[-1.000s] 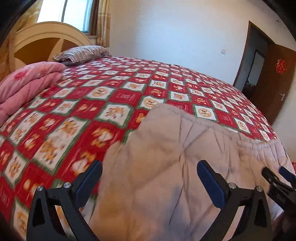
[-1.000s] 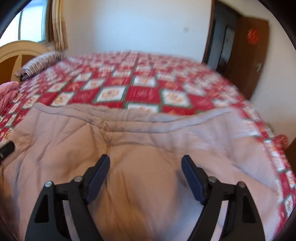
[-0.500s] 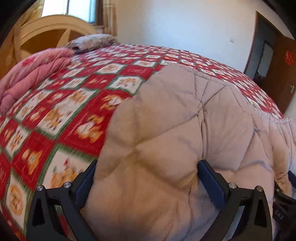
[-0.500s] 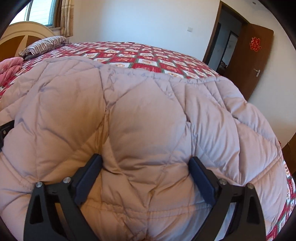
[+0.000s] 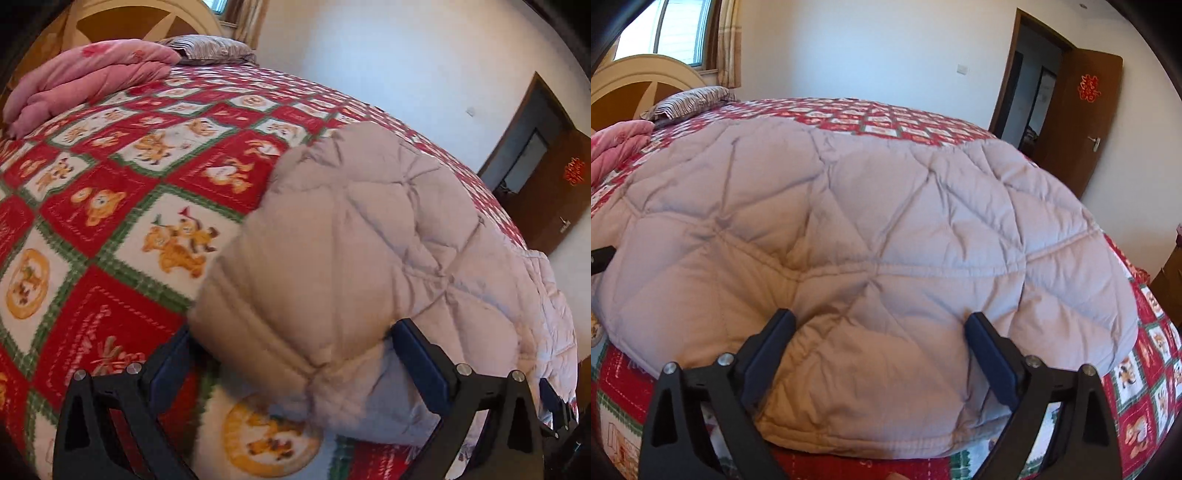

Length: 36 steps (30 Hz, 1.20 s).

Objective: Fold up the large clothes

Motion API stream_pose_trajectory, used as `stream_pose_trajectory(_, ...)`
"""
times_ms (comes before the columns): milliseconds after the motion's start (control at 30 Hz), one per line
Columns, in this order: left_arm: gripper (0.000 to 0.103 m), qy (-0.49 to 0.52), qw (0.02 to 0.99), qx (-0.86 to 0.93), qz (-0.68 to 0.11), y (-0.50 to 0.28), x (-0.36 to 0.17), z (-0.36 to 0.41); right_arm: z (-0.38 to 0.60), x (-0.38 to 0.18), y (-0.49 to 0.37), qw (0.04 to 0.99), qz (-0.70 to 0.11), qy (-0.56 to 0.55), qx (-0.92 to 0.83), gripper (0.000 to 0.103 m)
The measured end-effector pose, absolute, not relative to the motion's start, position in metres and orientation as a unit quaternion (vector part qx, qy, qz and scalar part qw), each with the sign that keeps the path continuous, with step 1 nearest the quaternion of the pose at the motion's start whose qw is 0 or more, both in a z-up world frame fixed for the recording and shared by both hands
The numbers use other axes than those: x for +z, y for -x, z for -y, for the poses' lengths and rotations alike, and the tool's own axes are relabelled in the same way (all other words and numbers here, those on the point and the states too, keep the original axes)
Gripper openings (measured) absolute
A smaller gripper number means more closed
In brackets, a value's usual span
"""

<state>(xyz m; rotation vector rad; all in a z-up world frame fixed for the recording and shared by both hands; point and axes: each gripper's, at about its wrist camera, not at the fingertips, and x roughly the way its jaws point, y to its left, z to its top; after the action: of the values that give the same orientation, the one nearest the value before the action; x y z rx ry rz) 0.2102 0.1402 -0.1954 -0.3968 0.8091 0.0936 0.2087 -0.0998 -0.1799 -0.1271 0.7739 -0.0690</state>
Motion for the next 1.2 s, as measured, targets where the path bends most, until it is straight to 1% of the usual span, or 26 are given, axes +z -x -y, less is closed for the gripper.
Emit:
stream_pose_trajectory(67,0.102,0.201,0.901,0.039,-0.383,-0.212,-0.195,-0.140,0.097,-0.182,-0.214,0.919,-0.387,0.071,-0.033,0.097)
stream_pose_trajectory(133,0.094,0.218,0.899,0.023,-0.378,-0.213,-0.195,-0.142,0.097,-0.184,-0.217,0.917,-0.392,0.070,-0.031,0.098)
stream_pose_trajectory(200,0.067,0.229,0.898,0.005,-0.375,-0.215,-0.193,-0.143,0.098,-0.185,-0.218,0.917,-0.393,0.068,-0.031,0.098)
stream_pose_trajectory(233,0.063,0.238,0.894,-0.010,-0.378,-0.216,-0.192,-0.142,0.098,-0.185,-0.216,0.917,-0.391,0.069,-0.032,0.098)
stream_pose_trajectory(300,0.049,0.238,0.895,-0.024,-0.376,-0.215,-0.189,-0.141,0.096,-0.185,-0.215,0.919,-0.385,0.075,-0.037,0.098)
stream_pose_trajectory(333,0.045,0.234,0.897,-0.033,-0.373,-0.214,-0.186,-0.138,0.097,-0.185,-0.212,0.919,-0.385,0.075,-0.037,0.098)
stream_pose_trajectory(400,0.033,0.228,0.901,-0.047,-0.365,-0.212,-0.180,-0.136,0.098,-0.185,-0.212,0.919,-0.386,0.074,-0.036,0.098)
stream_pose_trajectory(500,0.028,0.221,0.909,-0.054,-0.349,-0.208,-0.171,-0.141,0.096,-0.185,-0.212,0.918,-0.387,0.079,-0.038,0.098)
stream_pose_trajectory(600,0.026,0.235,0.908,-0.067,-0.340,-0.202,-0.166,-0.153,0.088,-0.184,-0.211,0.915,-0.390,0.088,-0.048,0.096)
stream_pose_trajectory(667,0.026,0.245,0.906,-0.077,-0.336,-0.196,-0.165,-0.165,0.082,-0.183,-0.210,0.914,-0.392,0.091,-0.055,0.093)
stream_pose_trajectory(733,0.025,0.248,0.908,-0.075,-0.330,-0.188,-0.162,-0.177,0.066,-0.182,-0.204,0.915,-0.385,0.105,-0.060,0.083)
stream_pose_trajectory(800,0.024,0.247,0.912,-0.069,-0.319,-0.177,-0.154,-0.192,0.045,-0.182,-0.197,0.917,-0.375,0.124,-0.060,0.080)
stream_pose_trajectory(900,0.023,0.238,0.923,-0.048,-0.298,-0.159,-0.134,-0.222,0.012,-0.181,-0.191,0.923,-0.362,0.130,-0.031,0.079)
stream_pose_trajectory(967,0.023,0.227,0.930,-0.028,-0.287,-0.149,-0.119,-0.240,-0.004,-0.177,-0.187,0.926,-0.360,0.117,0.004,0.080)
stream_pose_trajectory(1000,0.023,0.223,0.934,-0.016,-0.280,-0.142,-0.111,-0.253,-0.010,-0.175,-0.185,0.926,-0.360,0.109,0.026,0.083)
stream_pose_trajectory(1033,0.023,0.218,0.936,-0.008,-0.276,-0.137,-0.103,-0.261,-0.017,-0.169,-0.180,0.925,-0.361,0.098,0.064,0.092)
stream_pose_trajectory(1100,0.023,0.189,0.946,0.014,-0.262,-0.128,-0.084,-0.276,-0.018,-0.157,-0.170,0.922,-0.362,0.081,0.111,0.103)
stream_pose_trajectory(1200,0.023,0.138,0.959,0.032,-0.244,-0.123,-0.057,-0.275,0.000,-0.139,-0.155,0.930,-0.342,0.059,0.123,0.103)
